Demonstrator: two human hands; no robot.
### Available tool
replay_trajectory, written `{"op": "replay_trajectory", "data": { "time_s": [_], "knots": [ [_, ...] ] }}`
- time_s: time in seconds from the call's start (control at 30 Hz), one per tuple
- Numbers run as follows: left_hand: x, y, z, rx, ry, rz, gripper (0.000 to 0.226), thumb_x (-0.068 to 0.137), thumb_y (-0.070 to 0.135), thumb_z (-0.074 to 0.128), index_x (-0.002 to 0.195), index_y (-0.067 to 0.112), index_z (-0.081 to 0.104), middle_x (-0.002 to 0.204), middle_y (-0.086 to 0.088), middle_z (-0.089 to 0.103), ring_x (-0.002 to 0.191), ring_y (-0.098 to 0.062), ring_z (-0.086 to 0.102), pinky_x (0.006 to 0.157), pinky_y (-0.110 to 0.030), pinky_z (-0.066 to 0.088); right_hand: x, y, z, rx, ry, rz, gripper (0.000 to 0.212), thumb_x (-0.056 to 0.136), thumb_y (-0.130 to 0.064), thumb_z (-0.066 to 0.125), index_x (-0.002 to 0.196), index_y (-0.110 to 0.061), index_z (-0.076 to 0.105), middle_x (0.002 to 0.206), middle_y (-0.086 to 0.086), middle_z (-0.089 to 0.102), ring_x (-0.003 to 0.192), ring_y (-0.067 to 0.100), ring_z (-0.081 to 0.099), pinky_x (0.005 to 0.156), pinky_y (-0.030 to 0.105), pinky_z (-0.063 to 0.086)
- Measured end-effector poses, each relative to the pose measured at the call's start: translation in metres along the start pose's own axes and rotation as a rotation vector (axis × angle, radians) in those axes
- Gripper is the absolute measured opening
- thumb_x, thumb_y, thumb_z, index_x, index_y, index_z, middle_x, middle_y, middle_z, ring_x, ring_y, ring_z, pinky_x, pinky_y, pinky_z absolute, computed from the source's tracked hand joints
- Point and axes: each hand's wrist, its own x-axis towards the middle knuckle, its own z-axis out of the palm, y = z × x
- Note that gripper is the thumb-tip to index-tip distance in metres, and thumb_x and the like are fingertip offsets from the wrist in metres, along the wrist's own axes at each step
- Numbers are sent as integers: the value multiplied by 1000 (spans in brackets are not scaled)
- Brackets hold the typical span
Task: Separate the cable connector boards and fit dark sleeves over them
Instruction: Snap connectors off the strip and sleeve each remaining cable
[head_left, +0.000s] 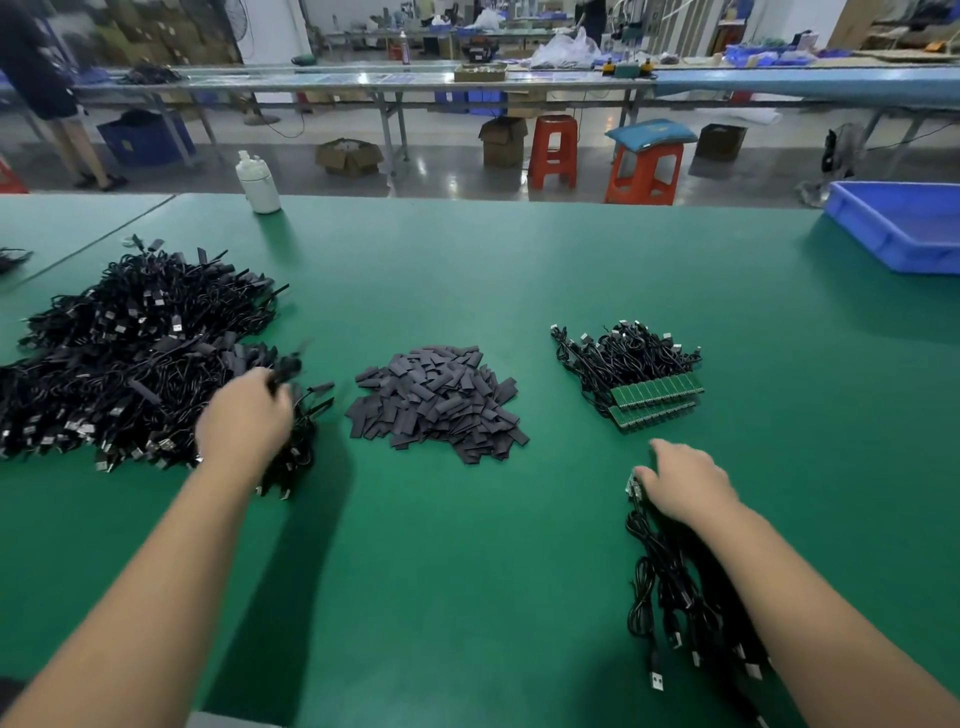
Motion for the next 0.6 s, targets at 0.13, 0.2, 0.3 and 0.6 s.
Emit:
{"op": "replay_trajectory", "data": {
  "time_s": [0.13,0.2,0.3,0.6],
  "knots": [
    [23,-38,0,462,-221,-177,65,95,57,46,139,8,43,140,-15,46,129,-37,39,102,-50,37,-1,9,6,48,-20,-10,53,98,-45,53,141,-14,45,132,5,60,117,25,57,96,41,50],
    [23,-38,3,477,-204,-219,73,95,59,43,145,6,34,148,-15,37,135,-37,31,106,-51,31,-3,8,8,84,8,-14,49,97,-41,58,138,-16,51,130,4,61,116,24,58,98,42,50],
    [12,-20,5,469,-5,-128,64,94,46,52,144,8,37,150,-17,33,134,-39,28,105,-52,30,-6,6,7,192,-5,-3,40,96,-36,62,132,-18,59,132,5,59,114,25,59,100,43,48],
    [-129,158,63,-316,-544,619,43,96,37,53,137,24,53,123,3,68,104,-17,65,97,-35,51,-15,-19,-8,372,50,-130,11,94,-27,66,100,-22,72,85,-11,66,73,5,59,60,19,41]
  ]
}}
